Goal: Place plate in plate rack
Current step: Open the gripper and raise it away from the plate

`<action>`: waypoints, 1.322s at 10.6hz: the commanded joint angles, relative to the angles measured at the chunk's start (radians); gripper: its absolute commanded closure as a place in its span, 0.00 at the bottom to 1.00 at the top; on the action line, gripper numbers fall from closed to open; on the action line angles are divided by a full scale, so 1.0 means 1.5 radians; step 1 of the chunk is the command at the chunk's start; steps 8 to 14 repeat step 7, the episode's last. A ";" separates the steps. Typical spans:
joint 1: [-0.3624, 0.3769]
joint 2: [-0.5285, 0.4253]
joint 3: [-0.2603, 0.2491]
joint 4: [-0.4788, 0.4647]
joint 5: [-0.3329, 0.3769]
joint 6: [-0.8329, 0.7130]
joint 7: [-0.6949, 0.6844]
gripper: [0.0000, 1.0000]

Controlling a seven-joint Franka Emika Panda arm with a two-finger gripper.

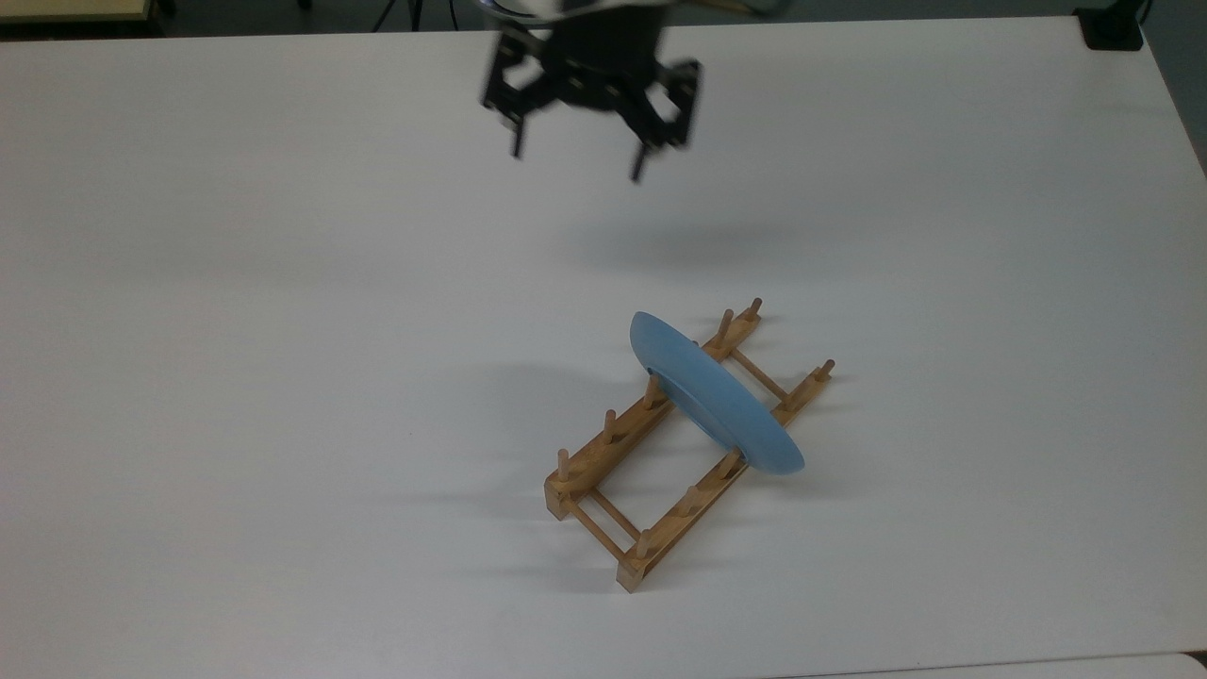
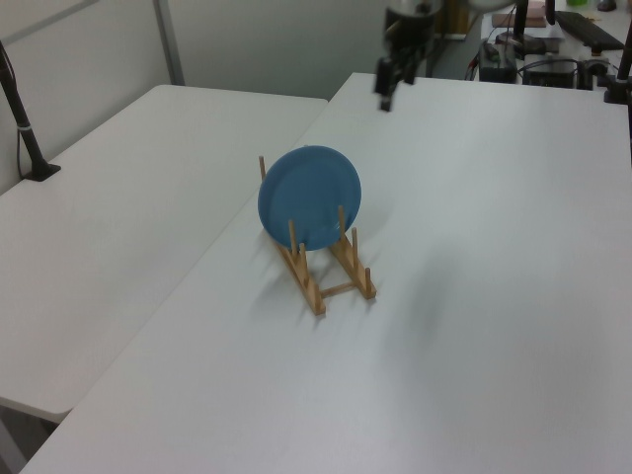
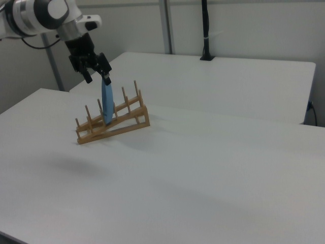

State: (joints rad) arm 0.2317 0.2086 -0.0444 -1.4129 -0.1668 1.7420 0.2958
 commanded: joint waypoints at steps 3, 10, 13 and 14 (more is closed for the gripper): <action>-0.148 -0.103 0.042 -0.060 0.070 -0.137 -0.124 0.00; -0.170 -0.108 0.051 -0.059 0.070 -0.151 -0.133 0.00; -0.170 -0.108 0.051 -0.059 0.070 -0.151 -0.133 0.00; -0.170 -0.108 0.051 -0.059 0.070 -0.151 -0.133 0.00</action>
